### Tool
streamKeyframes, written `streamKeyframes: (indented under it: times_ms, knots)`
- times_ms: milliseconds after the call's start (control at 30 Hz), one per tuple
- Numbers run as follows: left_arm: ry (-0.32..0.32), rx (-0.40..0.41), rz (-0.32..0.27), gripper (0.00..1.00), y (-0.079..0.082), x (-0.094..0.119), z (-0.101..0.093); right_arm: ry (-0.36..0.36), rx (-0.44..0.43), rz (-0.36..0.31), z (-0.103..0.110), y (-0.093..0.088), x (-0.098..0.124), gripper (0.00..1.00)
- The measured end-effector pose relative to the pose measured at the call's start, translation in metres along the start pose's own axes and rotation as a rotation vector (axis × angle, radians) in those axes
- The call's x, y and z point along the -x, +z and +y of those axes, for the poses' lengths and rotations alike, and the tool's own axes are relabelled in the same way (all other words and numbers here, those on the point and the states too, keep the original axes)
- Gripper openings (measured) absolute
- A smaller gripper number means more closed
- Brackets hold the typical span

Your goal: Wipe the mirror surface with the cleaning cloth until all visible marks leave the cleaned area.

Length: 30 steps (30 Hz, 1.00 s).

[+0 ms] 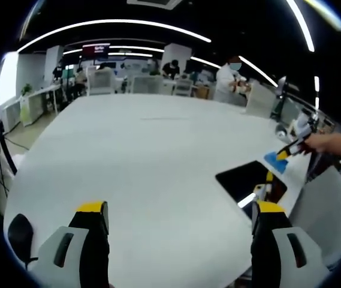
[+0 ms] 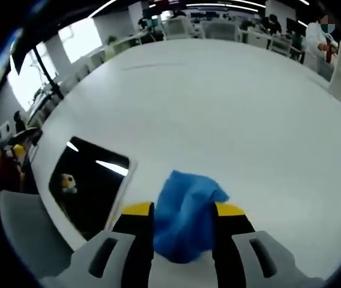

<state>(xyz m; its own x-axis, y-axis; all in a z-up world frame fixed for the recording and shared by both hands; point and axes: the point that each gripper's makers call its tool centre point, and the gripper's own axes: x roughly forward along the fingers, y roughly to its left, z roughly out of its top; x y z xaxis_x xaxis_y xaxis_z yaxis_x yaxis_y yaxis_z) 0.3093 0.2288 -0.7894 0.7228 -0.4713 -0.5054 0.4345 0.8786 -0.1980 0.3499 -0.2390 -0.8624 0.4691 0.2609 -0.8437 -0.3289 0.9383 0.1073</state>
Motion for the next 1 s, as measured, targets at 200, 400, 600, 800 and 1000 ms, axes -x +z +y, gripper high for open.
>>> streamKeyframes:
  times_ms: [200, 400, 600, 800, 1000]
  knots:
    - [-0.002, -0.006, 0.008, 1.00, 0.000, 0.001, 0.002, -0.022, -0.023, 0.023, -0.001, -0.006, -0.009, 0.27]
    - [0.000, -0.005, 0.009, 1.00, 0.001, 0.000, 0.004, -0.060, 0.020, 0.017, -0.006, -0.008, -0.012, 0.14]
    - [-0.015, -0.007, 0.009, 1.00, 0.002, -0.002, -0.002, -0.056, -0.067, 0.031, -0.001, -0.007, -0.016, 0.01]
    - [-0.028, -0.018, 0.009, 1.00, 0.001, -0.003, -0.002, -0.055, -0.109, 0.009, -0.002, -0.008, -0.016, 0.01]
    - [-0.031, -0.020, -0.005, 0.99, 0.005, -0.001, -0.002, -0.050, -0.223, 0.014, -0.003, -0.008, -0.015, 0.03]
